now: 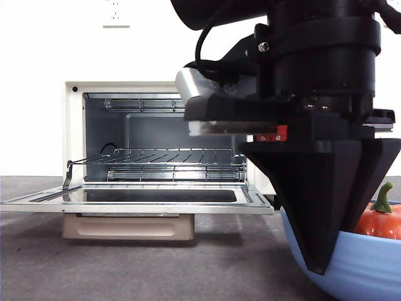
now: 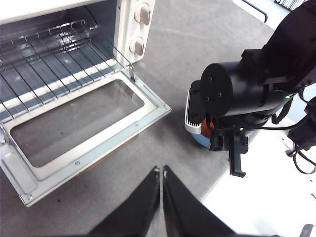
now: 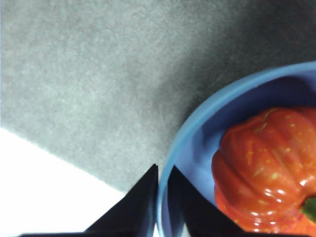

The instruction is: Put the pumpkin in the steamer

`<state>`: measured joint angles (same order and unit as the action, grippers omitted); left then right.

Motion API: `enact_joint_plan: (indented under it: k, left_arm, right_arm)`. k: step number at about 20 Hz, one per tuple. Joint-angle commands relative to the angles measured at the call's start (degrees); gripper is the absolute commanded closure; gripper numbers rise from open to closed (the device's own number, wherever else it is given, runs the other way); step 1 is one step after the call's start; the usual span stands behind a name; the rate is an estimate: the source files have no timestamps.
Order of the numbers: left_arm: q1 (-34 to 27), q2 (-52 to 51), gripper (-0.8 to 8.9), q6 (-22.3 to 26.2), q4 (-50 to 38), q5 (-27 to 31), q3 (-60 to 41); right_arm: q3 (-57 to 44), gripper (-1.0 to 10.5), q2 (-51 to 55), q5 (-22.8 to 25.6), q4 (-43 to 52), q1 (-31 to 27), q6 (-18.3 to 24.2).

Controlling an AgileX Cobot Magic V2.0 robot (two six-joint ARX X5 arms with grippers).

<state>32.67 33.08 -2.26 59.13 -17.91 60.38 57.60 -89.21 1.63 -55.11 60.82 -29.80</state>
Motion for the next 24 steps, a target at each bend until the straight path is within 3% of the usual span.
enact_joint_plan:
  k: [1,4,8,15,19,24]
  left_arm:
    - [0.42,0.26,7.95,0.79,-0.2,0.07,1.22]
    - [0.42,0.15,7.95,0.79,-0.39,0.07,1.22]
    - [0.42,0.15,7.95,0.83,-0.5,0.07,1.22]
    - [0.42,0.15,7.95,0.79,-0.83,0.07,1.42]
    - [0.42,0.15,7.95,0.79,-0.83,0.07,1.44]
    - [0.42,0.15,7.95,0.81,-0.85,0.07,1.44]
  right_arm:
    - [2.1,9.4,-0.74,1.11,-0.79,1.31,2.97]
    - [7.72,9.4,-0.63,4.39,-6.6,3.13,7.76]
    - [16.15,9.4,-0.63,4.9,-14.29,5.27,16.87]
    - [23.76,9.4,-1.38,10.45,-10.95,3.52,34.86]
    - [27.61,9.4,-5.51,10.4,-7.76,-0.44,40.94]
    - [41.79,9.4,-17.46,10.1,-9.6,-3.8,46.56]
